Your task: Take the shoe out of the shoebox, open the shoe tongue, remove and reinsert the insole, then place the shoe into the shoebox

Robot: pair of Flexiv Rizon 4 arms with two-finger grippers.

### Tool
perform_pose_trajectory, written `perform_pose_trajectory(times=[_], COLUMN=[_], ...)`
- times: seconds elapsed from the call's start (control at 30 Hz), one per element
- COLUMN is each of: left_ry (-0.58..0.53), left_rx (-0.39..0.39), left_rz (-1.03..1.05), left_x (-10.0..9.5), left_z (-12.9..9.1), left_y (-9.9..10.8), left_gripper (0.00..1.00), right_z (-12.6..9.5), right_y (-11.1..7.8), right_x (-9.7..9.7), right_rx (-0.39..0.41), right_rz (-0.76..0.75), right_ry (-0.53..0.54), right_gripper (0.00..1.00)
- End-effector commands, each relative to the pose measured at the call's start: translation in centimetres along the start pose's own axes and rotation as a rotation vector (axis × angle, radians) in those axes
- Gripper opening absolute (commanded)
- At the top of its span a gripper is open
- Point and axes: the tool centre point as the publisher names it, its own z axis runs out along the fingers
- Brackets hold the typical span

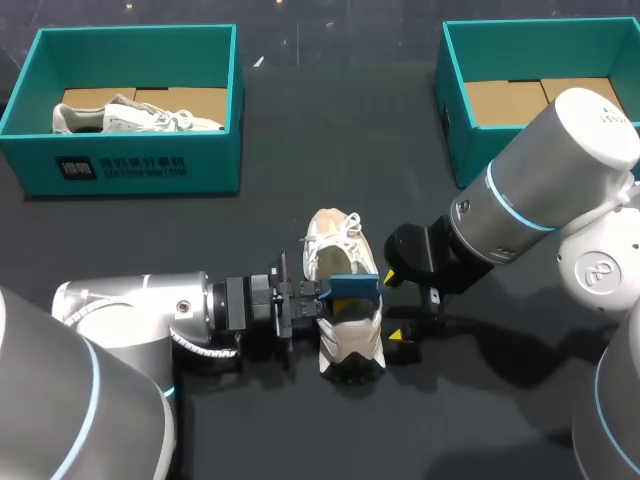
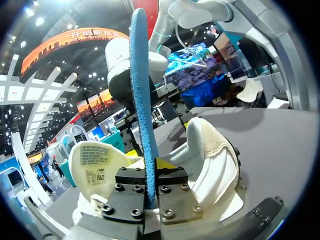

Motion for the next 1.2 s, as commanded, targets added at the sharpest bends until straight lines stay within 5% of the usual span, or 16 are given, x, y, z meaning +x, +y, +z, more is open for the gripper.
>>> perform_pose_trajectory(times=[0.03,0.13,0.2,0.4,0.63,1.1,1.2], left_ry=[0.004,0.01,0.013,0.016,0.022,0.016,0.019], left_rx=[-0.008,-0.004,0.0,0.012,0.023,-0.031,-0.031], left_rz=[-0.002,-0.008,-0.01,-0.012,-0.005,0.027,0.048], left_x=[0.1,0.1,0.1,0.1,0.2,0.9,1.0], left_z=[0.6,0.7,0.7,0.6,0.5,0.7,0.8], left_y=[0.6,0.2,-0.1,-1.1,-2.4,-4.8,-4.8], left_gripper=[0.0,0.0,0.11,0.23,0.27,0.13,0.0], right_z=[0.1,0.1,0.1,0.1,0.1,0.1,0.1], right_y=[0.0,0.0,0.0,0.0,0.0,0.0,0.0], right_x=[0.1,0.1,0.1,0.1,0.1,0.1,0.1], right_rx=[0.002,0.002,0.002,0.002,0.002,0.002,0.002], right_rz=[0.001,0.001,0.001,0.001,0.001,0.001,0.001], right_ry=[-0.003,-0.003,-0.003,-0.003,-0.003,-0.003,-0.003], right_gripper=[1.0,1.0,1.0,1.0,1.0,1.0,1.0])
